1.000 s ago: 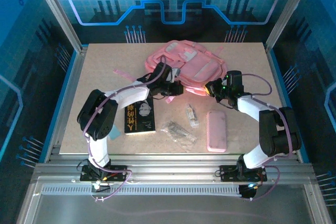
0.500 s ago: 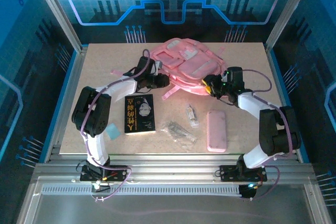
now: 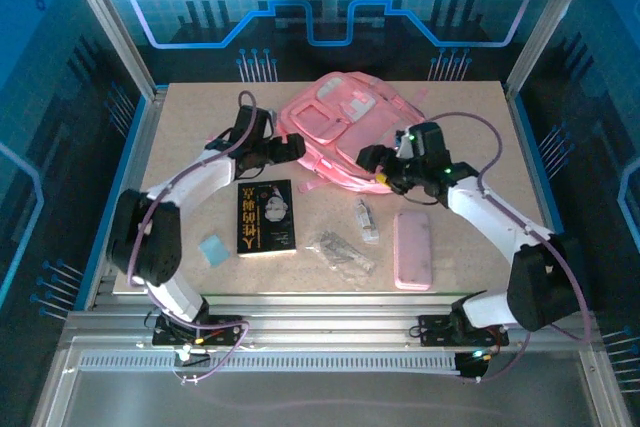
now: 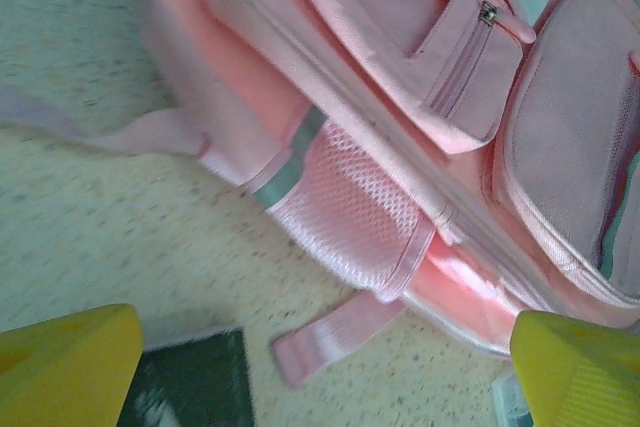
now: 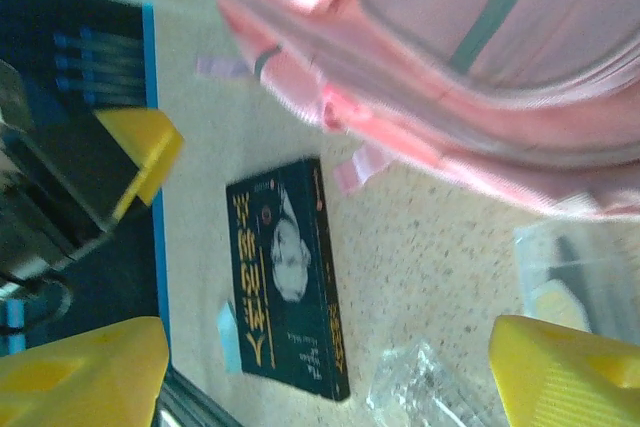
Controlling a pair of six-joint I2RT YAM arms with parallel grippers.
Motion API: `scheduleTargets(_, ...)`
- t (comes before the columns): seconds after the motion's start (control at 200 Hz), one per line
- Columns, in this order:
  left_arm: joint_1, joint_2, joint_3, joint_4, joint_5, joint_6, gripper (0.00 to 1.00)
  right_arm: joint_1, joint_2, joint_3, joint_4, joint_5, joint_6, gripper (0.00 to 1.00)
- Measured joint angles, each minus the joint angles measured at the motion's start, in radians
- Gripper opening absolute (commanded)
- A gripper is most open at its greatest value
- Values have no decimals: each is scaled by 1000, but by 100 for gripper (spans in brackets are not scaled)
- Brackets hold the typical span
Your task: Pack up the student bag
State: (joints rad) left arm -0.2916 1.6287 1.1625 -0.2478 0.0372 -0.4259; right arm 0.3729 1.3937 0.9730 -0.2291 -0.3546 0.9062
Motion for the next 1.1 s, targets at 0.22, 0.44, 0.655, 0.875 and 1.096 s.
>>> scheduleTargets(0.22,46,-153,-169,-56,-76,-49,96,185,203,66,39,11,-58,68)
scheduleTargets(0.44,76,-272,-361,-129,-122,-118,91,358,467,213,113,28,-81,53)
scheduleTargets(0.655,111,-364,-481,-145,-127,-160,80,436,624,319,137,98,-68,46)
scheduleTargets(0.875,120,-340,-550,-106,-88,-202,43,466,640,351,82,228,-69,47)
scheduleTargets(1.096,122,-233,-555,-25,-29,-216,41,470,684,377,70,261,-63,48)
